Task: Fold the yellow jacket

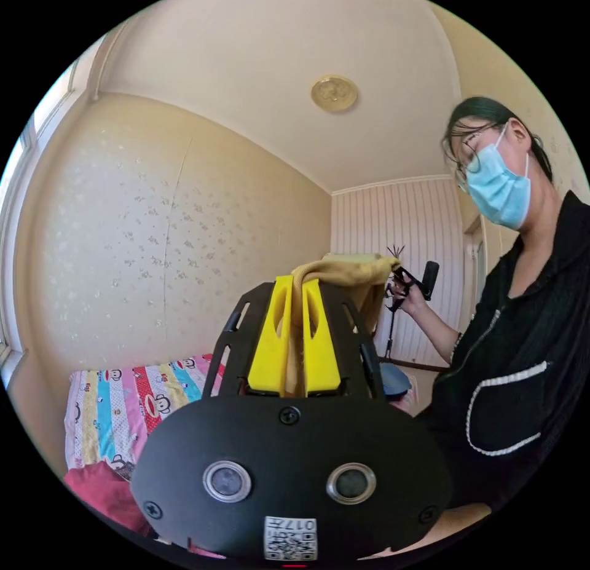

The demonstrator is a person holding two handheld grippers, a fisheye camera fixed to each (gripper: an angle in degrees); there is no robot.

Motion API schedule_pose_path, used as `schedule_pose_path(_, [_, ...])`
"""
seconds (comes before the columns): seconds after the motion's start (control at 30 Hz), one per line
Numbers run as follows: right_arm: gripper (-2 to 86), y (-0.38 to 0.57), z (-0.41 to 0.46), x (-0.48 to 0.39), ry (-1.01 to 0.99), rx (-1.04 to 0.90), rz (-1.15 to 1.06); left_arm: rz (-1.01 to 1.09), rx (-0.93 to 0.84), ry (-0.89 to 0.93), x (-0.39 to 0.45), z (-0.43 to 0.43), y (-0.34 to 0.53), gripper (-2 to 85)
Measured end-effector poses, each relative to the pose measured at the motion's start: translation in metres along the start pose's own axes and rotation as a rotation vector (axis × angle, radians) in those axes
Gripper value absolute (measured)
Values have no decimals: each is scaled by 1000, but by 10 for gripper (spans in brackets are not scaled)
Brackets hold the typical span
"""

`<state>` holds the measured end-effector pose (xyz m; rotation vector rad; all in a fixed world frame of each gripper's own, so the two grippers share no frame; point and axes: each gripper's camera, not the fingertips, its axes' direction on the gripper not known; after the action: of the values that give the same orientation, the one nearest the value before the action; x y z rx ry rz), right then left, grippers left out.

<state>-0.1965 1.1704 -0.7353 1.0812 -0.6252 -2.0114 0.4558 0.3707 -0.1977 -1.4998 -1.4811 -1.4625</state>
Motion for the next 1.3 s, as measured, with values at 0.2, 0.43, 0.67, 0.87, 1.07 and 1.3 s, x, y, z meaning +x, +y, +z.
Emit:
schedule_pose_path(0.2, [18,5,-24,-22,58,-150,-18,-46,-215,88,86,39,20,7])
schedule_pose_path(0.43, [19,24,22,8,64,-309,8,-240,-246,156,94,137,5,8])
schedule_pose_path(0.67, [22,161,165,109,2,-464,63,-419,-381,64,29,289,57,18])
schedule_pose_path(0.87, [47,396,351,233,-68,-663,472,-774,-301,-14,-101,454,222,69])
schedule_pose_path(1.07, [107,585,370,255,18,-526,899,-989,-11,-154,-94,486,367,126])
schedule_pose_path(1.3, [138,679,276,115,-112,-874,909,-979,-271,-262,76,410,426,119])
